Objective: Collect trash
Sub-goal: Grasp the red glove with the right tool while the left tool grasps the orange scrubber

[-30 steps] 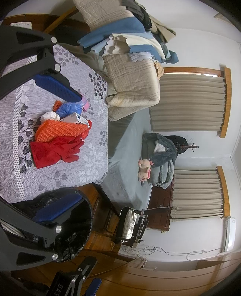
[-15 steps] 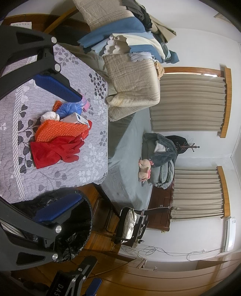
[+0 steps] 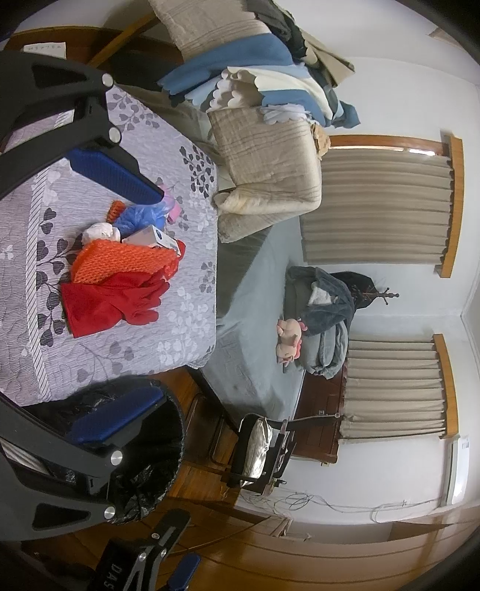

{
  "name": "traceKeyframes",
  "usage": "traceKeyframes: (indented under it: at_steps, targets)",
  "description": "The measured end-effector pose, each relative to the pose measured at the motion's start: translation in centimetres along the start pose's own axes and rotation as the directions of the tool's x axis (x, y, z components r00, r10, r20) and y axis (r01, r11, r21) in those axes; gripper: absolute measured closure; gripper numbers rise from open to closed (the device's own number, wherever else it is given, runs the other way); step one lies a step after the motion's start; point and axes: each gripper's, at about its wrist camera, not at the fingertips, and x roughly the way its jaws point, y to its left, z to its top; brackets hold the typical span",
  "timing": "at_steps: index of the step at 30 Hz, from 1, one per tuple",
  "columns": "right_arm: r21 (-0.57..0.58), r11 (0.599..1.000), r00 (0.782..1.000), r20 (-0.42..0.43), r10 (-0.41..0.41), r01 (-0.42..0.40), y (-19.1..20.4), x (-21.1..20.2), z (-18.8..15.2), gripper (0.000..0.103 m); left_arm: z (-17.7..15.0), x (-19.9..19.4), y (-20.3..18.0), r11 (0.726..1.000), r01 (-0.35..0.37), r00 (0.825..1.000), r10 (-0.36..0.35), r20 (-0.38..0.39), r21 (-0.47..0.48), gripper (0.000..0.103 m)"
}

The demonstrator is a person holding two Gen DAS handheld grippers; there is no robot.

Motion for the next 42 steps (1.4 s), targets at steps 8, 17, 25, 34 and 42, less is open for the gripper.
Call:
traceKeyframes:
  at_steps: [8, 17, 25, 34, 42]
  targets:
    - [0.003, 1.0, 1.0, -0.003, 0.028, -0.028, 1.2, 2.1, -1.0, 0.005, -1.6, 1.5, 1.3, 0.999, -0.022, 1.0, 0.022, -0.016, -0.03, 0.006]
    - [0.011, 0.995, 0.993, -0.057, 0.104, -0.104, 4.2, 7.6, -2.1, 0.005, -2.9, 4.5, 7.0, 0.982, -0.174, 0.984, 0.172, -0.039, -0.069, 0.006]
    - [-0.029, 0.988, 0.982, -0.119, 0.148, -0.152, 8.8, 13.2, -4.3, 0.013, -5.6, 7.8, 10.2, 0.978, -0.198, 0.978, 0.192, -0.085, -0.067, 0.006]
    - [-0.058, 0.966, 0.942, -0.242, 0.23, -0.251, 14.0, 18.9, -7.2, 0.034, -7.3, 10.4, 12.3, 0.977, -0.196, 0.973, 0.183, -0.137, -0.083, 0.012]
    - [-0.075, 0.936, 0.887, -0.352, 0.299, -0.345, 16.2, 21.6, -8.8, 0.086, -7.7, 11.4, 13.2, 0.979, -0.174, 0.974, 0.156, -0.164, -0.104, 0.018]
